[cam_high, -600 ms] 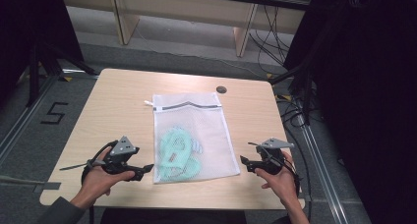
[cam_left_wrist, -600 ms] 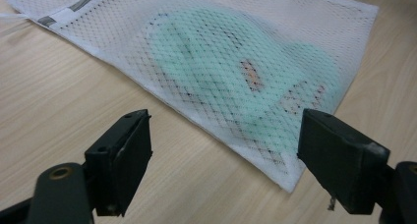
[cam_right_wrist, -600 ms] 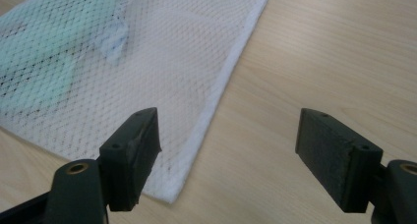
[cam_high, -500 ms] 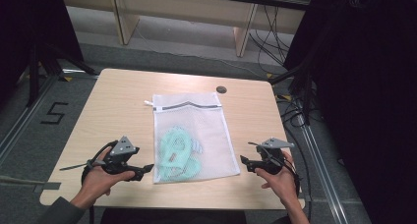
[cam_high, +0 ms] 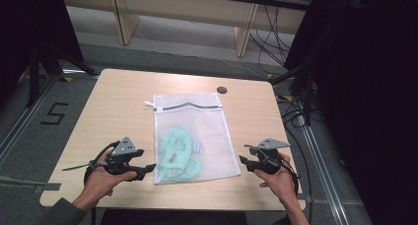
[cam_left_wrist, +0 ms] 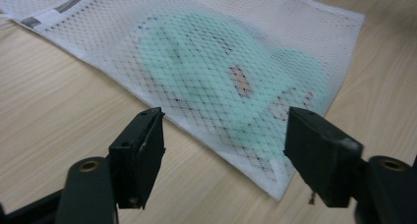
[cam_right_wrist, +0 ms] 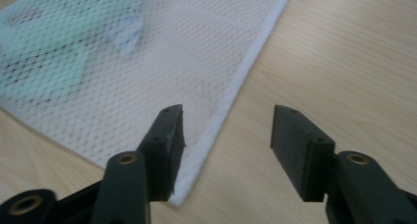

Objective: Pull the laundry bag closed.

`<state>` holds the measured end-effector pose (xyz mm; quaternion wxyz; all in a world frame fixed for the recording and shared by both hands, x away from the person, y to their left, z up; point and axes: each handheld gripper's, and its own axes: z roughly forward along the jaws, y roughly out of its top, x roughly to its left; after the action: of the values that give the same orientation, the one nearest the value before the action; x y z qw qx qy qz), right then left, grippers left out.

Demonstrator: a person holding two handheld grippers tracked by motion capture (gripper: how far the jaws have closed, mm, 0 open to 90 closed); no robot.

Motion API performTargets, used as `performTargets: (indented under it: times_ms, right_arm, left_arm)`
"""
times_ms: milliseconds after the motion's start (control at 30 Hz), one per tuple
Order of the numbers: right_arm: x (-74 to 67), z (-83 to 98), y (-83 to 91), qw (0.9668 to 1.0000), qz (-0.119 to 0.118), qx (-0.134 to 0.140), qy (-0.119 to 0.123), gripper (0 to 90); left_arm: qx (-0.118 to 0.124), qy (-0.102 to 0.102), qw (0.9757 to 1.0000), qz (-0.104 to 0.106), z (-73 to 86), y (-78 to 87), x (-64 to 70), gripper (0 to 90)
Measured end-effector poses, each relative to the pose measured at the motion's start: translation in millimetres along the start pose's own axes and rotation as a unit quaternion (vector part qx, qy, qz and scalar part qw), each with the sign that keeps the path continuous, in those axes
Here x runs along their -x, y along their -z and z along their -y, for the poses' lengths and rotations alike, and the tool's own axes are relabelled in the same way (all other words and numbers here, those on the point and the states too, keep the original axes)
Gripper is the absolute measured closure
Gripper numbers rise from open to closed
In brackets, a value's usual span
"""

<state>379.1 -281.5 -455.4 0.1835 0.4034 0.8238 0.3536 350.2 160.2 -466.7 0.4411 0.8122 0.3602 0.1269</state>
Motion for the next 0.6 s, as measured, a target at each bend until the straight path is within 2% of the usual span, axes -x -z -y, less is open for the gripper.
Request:
performTargets:
  times_ms: [33, 67, 100, 133, 167, 233, 267, 300, 333, 367, 400, 467, 500, 533, 567, 600]
  right_arm:
    - [-1.4, -0.5, -1.0, 0.9999, -0.001, -0.006, 0.012, 56.9]
    - [-1.4, -0.5, -1.0, 0.9999, -0.001, -0.006, 0.012, 56.9]
    - [-5.7, -1.9, -5.8, 0.9996, -0.002, -0.007, 0.026, 67.0]
    - [-6.8, -3.3, -7.3, 0.9992, 0.0, -0.008, 0.038, 70.5]
    - [-9.0, -5.0, -7.8, 0.9991, -0.004, -0.017, 0.039, 73.9]
    - [-8.7, -6.5, -11.4, 0.998, -0.002, -0.01, 0.063, 78.6]
    - [-10.3, -6.6, -11.0, 0.998, -0.007, -0.023, 0.058, 80.6]
    - [-10.2, -6.1, -12.7, 0.9978, -0.007, -0.02, 0.063, 82.4]
    - [-10.0, -5.6, -14.0, 0.9974, -0.013, -0.024, 0.066, 84.1]
    - [-10.1, -5.4, -15.0, 0.997, -0.018, -0.028, 0.07, 85.3]
    - [-10.1, -5.4, -15.0, 0.997, -0.018, -0.028, 0.07, 85.3]
    - [-11.5, -6.3, -14.7, 0.9963, -0.023, -0.024, 0.079, 88.7]
    - [-13.2, -7.4, -15.4, 0.9956, -0.028, -0.022, 0.086, 90.0]
    - [-14.2, -7.3, -17.0, 0.9953, -0.03, -0.022, 0.089, 90.0]
    - [-15.3, -7.1, -19.2, 0.9947, -0.033, -0.029, 0.094, 90.0]
    - [-16.5, -7.0, -21.7, 0.9936, -0.036, -0.035, 0.101, 90.0]
  left_arm:
    - [-0.008, -0.009, 0.9999, 0.002, -0.5, 0.3, -0.9, 36.3]
    - [-0.008, -0.009, 0.9999, 0.002, -0.5, 0.3, -0.9, 39.9]
    - [-0.016, -0.01, 0.9998, 0.004, -0.8, -2.3, 1.3, 42.9]
    - [-0.011, -0.007, 0.9999, 0.005, -0.3, -4.5, 3.4, 46.8]
    - [-0.011, -0.009, 0.9998, 0.01, -0.2, -6.2, 4.5, 52.0]
    - [-0.013, -0.035, 0.9992, 0.013, -0.8, -9.0, 5.6, 63.6]
    - [-0.012, -0.032, 0.9994, 0.01, -0.3, -11.2, 7.7, 68.2]
    - [-0.012, -0.032, 0.9994, 0.01, -0.3, -11.2, 7.7, 73.6]
    - [-0.01, -0.034, 0.9991, 0.025, -0.2, -15.2, 7.2, 78.9]
    - [-0.011, -0.021, 0.9994, 0.026, 0.4, -16.3, 7.7, 83.1]
    - [-0.011, -0.021, 0.9994, 0.026, 0.4, -16.3, 7.7, 86.3]
    - [-0.004, -0.013, 0.9996, 0.024, 0.1, -18.4, 8.9, 89.4]
    - [0.001, -0.024, 0.9994, 0.026, -0.8, -20.2, 8.5, 89.5]
    - [-0.009, -0.029, 0.9991, 0.029, -1.5, -20.5, 8.5, 89.6]
    - [-0.008, -0.023, 0.9993, 0.029, -1.3, -23.0, 10.4, 89.6]
    - [-0.008, -0.036, 0.999, 0.027, -1.8, -24.5, 10.3, 89.6]
